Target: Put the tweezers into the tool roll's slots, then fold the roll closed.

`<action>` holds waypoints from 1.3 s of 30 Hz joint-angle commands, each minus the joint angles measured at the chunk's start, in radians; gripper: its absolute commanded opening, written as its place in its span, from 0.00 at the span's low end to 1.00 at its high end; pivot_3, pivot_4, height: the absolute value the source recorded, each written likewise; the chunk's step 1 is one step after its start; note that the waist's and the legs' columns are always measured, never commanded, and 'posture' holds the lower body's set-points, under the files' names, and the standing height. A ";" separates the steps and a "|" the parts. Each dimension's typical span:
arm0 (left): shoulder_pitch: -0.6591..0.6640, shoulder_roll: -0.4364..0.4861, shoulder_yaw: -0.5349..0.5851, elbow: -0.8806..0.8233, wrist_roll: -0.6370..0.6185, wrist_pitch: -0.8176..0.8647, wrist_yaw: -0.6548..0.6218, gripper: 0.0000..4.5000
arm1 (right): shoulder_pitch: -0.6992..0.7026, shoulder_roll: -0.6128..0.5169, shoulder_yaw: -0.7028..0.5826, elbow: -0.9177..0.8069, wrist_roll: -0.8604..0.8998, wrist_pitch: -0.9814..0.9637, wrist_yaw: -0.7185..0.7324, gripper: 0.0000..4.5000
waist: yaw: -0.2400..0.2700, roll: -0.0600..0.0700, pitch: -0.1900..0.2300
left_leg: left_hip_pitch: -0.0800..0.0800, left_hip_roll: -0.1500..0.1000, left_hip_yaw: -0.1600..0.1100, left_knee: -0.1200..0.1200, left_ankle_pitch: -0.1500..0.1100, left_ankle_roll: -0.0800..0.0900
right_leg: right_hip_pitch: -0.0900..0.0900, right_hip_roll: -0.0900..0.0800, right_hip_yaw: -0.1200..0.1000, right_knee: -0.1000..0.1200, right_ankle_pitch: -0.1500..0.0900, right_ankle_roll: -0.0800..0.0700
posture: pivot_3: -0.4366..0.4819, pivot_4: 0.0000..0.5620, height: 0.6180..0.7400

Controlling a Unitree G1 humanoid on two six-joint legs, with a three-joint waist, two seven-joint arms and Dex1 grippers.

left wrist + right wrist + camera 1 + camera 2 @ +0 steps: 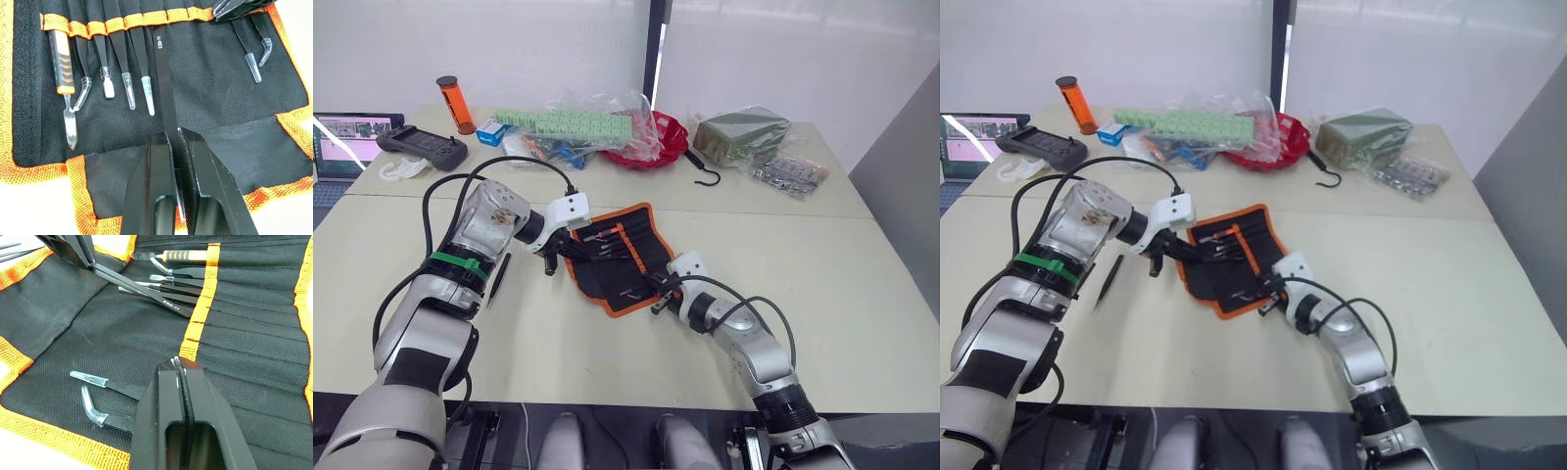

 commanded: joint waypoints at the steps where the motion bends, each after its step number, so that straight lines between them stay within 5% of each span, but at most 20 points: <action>1: -0.017 0.002 0.025 -0.002 0.005 -0.002 0.007 0.00 | 0.025 -0.009 0.003 0.043 -0.026 0.034 -0.009 0.00 | 0.000 0.000 0.000 | 0.000 0.000 0.000 0.000 0.000 0.000 | 0.000 0.000 0.000 0.000 0.000 0.000 | 0.48 0.27 0.99; 39: -0.062 -0.150 0.058 0.142 0.020 -0.046 0.110 0.00 | 0.117 -0.040 -0.017 -0.049 -0.017 0.065 -0.020 0.00 | 0.025 0.000 0.000 | -0.002 -0.003 -0.003 0.000 0.000 0.000 | 0.001 0.000 0.000 0.000 0.000 0.000 | 0.48 0.27 0.99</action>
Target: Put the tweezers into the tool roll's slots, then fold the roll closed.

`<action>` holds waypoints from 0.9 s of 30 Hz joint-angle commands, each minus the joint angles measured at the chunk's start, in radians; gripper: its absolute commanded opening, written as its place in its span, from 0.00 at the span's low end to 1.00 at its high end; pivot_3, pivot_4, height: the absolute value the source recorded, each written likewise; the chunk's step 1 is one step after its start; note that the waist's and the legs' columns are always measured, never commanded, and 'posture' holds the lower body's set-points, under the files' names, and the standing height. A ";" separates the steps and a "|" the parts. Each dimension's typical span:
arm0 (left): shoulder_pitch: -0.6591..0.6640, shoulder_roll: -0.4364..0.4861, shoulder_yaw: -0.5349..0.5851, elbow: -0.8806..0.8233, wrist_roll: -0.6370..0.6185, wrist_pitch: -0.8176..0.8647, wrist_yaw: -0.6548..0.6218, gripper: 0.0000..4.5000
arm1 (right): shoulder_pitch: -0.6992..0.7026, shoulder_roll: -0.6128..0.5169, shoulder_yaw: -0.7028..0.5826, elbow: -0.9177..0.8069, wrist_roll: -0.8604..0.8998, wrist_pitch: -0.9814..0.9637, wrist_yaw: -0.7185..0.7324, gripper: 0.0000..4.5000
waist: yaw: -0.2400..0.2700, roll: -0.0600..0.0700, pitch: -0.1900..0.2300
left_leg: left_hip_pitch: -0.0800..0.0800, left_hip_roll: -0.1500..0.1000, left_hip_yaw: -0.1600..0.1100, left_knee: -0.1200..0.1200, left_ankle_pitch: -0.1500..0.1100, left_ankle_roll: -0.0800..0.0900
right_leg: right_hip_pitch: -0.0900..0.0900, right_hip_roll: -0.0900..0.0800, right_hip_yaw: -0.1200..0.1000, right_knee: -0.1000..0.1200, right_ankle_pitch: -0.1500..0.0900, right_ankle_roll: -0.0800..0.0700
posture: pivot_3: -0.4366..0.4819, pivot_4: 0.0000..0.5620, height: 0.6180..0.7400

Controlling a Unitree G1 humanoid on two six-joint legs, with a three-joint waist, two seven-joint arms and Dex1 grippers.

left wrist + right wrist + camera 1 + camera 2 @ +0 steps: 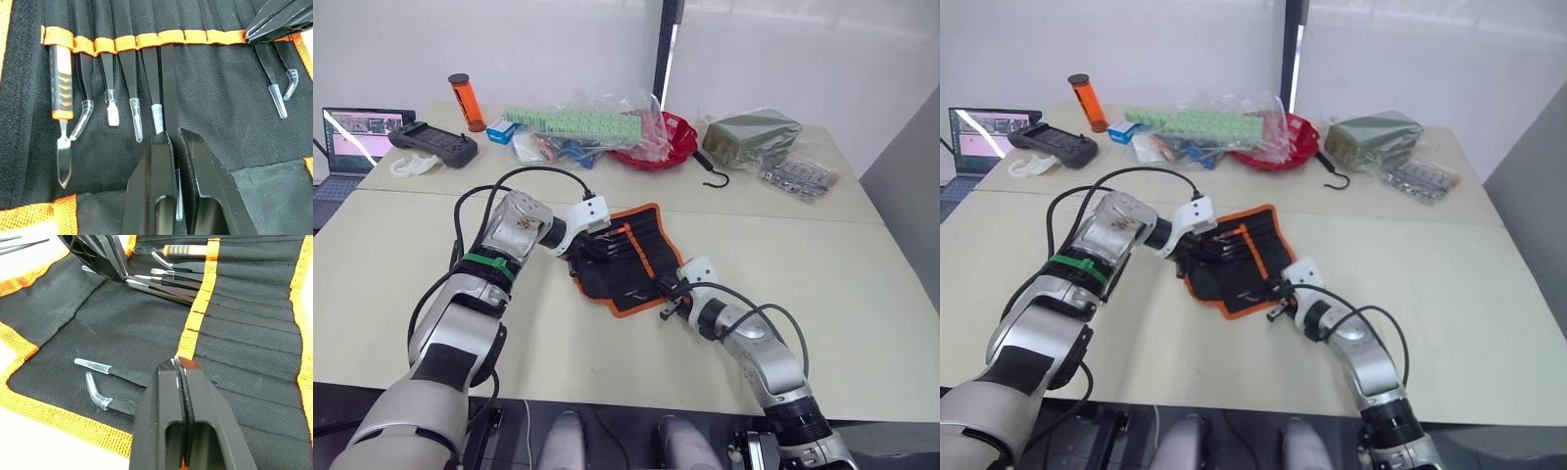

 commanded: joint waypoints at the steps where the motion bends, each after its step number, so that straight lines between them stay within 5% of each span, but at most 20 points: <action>1: -0.038 -0.003 0.022 -0.002 0.002 -0.015 0.005 0.00 | 0.041 -0.004 0.004 0.034 -0.016 0.048 -0.012 0.00 | 0.000 0.000 0.000 | 0.000 0.000 0.000 0.000 0.000 0.000 | 0.000 0.000 0.000 0.000 0.000 0.000 | 0.48 0.27 0.99; 27: -0.103 -0.170 0.024 0.181 0.025 -0.113 0.108 0.00 | 0.089 -0.001 0.006 0.004 -0.016 0.065 -0.036 0.00 | 0.003 0.000 0.000 | 0.000 -0.002 -0.002 0.000 0.000 0.000 | 0.002 0.000 0.000 0.000 0.000 0.001 | 0.48 0.27 0.99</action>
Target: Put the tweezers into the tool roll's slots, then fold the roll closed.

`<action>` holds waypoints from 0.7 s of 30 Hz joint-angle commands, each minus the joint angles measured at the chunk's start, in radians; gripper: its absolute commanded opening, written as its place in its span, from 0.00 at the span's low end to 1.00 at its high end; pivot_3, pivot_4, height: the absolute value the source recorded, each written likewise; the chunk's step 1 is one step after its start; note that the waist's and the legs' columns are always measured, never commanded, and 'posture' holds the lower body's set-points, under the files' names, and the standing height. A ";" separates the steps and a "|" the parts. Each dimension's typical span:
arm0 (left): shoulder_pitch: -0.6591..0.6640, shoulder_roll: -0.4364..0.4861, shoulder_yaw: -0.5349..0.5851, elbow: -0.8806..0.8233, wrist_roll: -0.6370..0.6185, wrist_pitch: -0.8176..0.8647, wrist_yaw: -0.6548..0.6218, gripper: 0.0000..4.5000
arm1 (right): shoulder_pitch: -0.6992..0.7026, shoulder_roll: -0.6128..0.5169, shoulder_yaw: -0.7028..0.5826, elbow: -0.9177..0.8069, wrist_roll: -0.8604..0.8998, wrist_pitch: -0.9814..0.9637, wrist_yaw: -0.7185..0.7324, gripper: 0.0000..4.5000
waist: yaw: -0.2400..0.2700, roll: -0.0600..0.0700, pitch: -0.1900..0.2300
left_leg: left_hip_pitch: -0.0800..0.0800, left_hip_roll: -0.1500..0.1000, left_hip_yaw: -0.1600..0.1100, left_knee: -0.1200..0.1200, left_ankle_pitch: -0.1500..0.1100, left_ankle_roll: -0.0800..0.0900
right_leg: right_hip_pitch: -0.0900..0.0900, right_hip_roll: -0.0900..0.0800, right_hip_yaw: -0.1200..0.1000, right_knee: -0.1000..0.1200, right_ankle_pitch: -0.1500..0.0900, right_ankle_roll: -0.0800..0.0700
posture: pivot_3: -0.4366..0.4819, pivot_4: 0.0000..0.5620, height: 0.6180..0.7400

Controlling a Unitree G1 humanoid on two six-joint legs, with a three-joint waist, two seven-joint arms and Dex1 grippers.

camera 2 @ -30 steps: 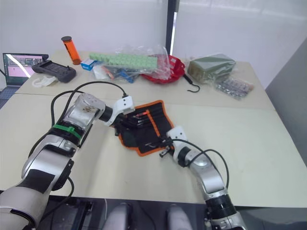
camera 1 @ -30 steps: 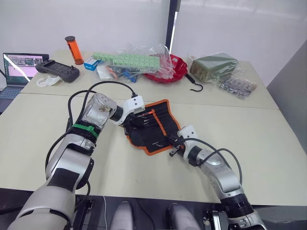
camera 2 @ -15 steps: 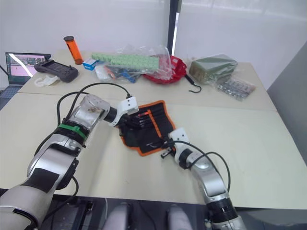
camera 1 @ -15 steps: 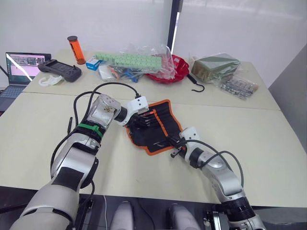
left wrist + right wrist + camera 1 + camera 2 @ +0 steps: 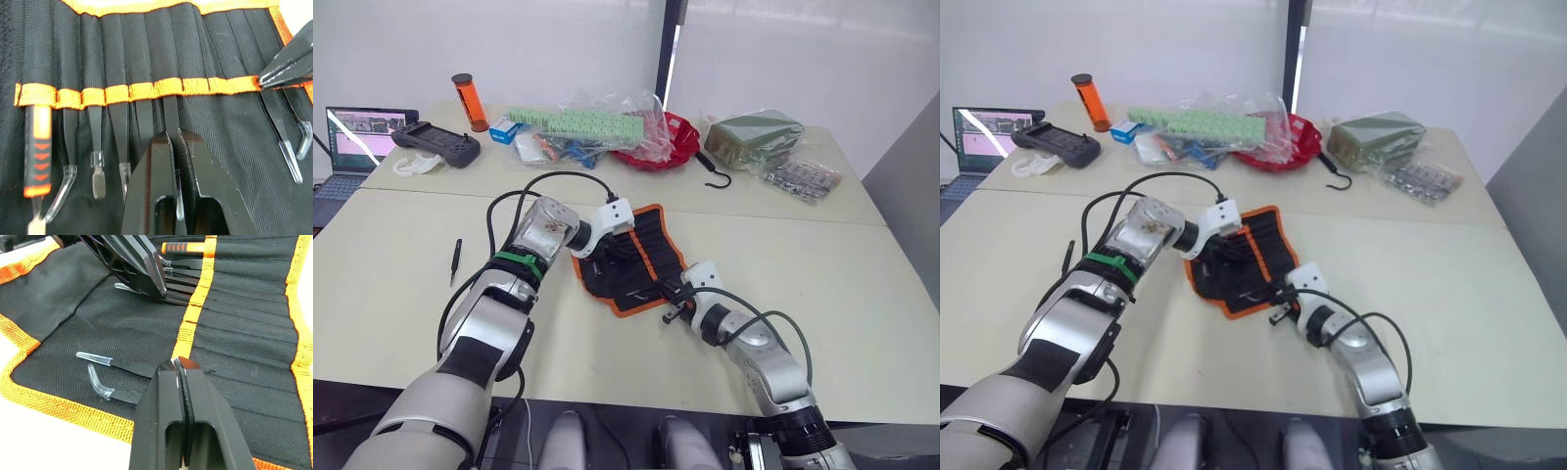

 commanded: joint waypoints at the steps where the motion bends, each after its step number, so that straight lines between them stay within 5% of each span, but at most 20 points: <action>1: -0.041 -0.026 0.018 0.021 0.009 -0.034 0.017 0.00 | 0.039 -0.003 0.013 0.043 -0.016 0.061 -0.007 0.00 | 0.000 0.000 0.000 | 0.000 0.000 0.000 0.000 0.000 0.000 | 0.000 0.000 0.000 0.000 0.000 0.000 | 0.48 0.27 0.99; 15: -0.071 -0.045 0.062 0.074 0.006 -0.046 0.031 0.00 | 0.041 0.004 0.023 0.041 -0.018 0.066 -0.008 0.00 | 0.001 0.000 0.000 | 0.000 -0.002 -0.003 0.001 0.000 0.000 | 0.003 -0.001 0.000 0.000 -0.001 0.002 | 0.48 0.27 0.99; 21: -0.037 0.039 0.090 -0.058 -0.015 0.037 -0.053 0.46 | 0.024 0.001 0.027 0.066 -0.022 0.058 0.003 0.00 | -0.006 0.000 0.000 | 0.000 -0.002 -0.003 0.001 0.000 0.001 | 0.002 -0.001 0.000 0.000 -0.001 0.002 | 0.48 0.27 0.99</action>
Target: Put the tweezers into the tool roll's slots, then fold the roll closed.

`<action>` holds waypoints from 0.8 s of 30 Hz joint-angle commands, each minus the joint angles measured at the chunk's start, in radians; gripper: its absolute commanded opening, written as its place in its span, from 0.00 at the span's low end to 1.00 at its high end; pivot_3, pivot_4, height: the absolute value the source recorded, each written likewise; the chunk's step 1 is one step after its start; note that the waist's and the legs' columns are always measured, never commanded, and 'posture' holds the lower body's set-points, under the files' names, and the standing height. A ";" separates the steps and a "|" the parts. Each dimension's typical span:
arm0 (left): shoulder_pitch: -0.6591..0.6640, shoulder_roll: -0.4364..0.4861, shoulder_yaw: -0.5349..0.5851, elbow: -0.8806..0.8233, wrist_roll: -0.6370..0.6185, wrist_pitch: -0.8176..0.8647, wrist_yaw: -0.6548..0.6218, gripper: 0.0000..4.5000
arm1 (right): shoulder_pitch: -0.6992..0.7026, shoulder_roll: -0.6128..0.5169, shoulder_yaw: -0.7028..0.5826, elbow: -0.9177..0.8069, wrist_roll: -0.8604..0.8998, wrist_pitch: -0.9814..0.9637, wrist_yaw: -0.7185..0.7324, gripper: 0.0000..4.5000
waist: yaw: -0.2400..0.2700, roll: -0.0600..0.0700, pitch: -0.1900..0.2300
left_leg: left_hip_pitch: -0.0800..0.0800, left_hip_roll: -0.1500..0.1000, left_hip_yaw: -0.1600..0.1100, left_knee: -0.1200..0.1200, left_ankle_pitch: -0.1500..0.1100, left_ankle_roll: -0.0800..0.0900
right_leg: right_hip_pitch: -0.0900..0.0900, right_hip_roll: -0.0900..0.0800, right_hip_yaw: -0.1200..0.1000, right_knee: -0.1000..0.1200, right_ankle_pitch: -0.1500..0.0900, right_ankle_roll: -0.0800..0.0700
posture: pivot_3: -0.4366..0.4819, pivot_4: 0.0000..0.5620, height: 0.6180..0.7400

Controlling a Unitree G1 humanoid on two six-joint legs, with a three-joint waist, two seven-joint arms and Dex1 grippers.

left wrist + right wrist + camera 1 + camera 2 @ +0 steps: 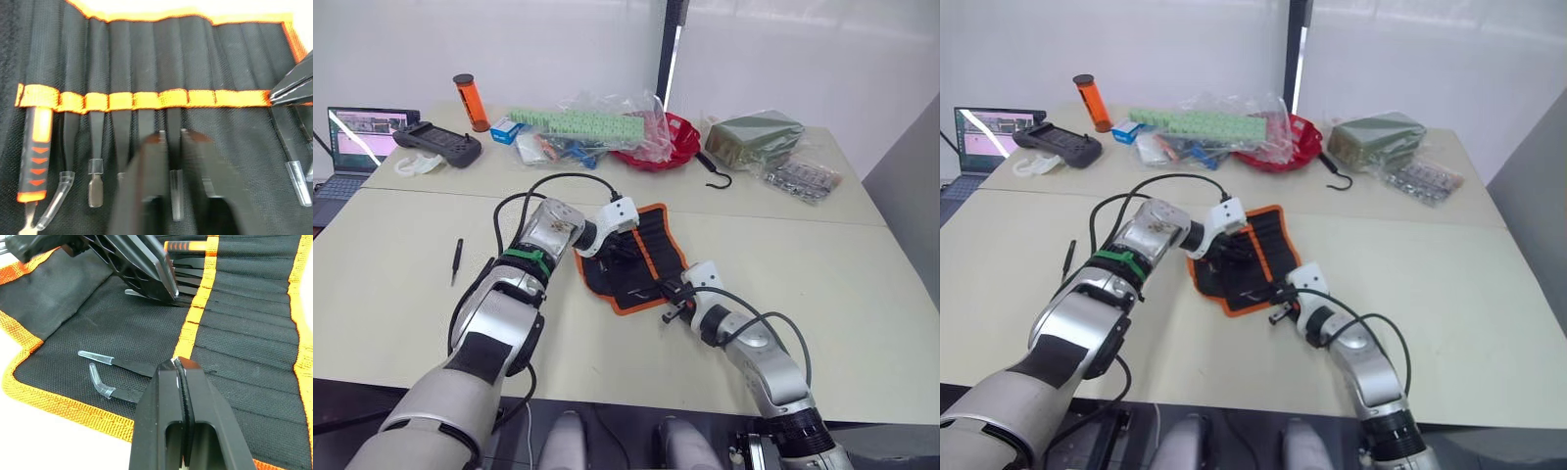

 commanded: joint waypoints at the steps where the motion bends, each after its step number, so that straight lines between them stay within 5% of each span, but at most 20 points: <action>1: 0.002 0.068 0.038 -0.136 -0.033 0.058 -0.050 0.52 | 0.021 -0.011 0.020 0.074 -0.022 0.043 0.010 0.00 | -0.003 0.000 0.000 | 0.000 0.000 0.000 0.000 0.000 0.000 | 0.000 0.000 0.000 0.000 0.000 0.000 | 0.48 0.27 0.99; 8: 0.118 0.282 0.169 -0.441 -0.119 0.294 -0.050 0.99 | -0.003 -0.019 0.019 0.111 -0.030 0.030 0.029 0.00 | -0.023 0.001 0.000 | 0.001 0.000 -0.001 -0.001 0.000 0.000 | 0.000 0.000 0.000 0.001 0.000 0.000 | 0.48 0.27 0.99; 15: 0.311 0.436 0.437 -0.680 -0.225 0.439 0.132 0.99 | -0.031 -0.023 0.034 0.147 -0.038 0.015 0.056 0.00 | -0.024 0.001 0.000 | 0.003 0.001 -0.001 -0.001 0.000 0.000 | 0.002 0.000 0.000 0.002 0.000 0.000 | 0.48 0.27 0.99; 24: 0.758 0.428 0.965 -0.944 -0.401 0.362 0.359 0.99 | -0.082 -0.022 0.064 0.225 -0.042 -0.022 0.104 0.00 | -0.033 0.001 0.000 | 0.017 0.003 0.002 -0.004 0.000 0.000 | 0.013 -0.001 -0.001 -0.001 0.000 -0.001 | 0.48 0.27 0.99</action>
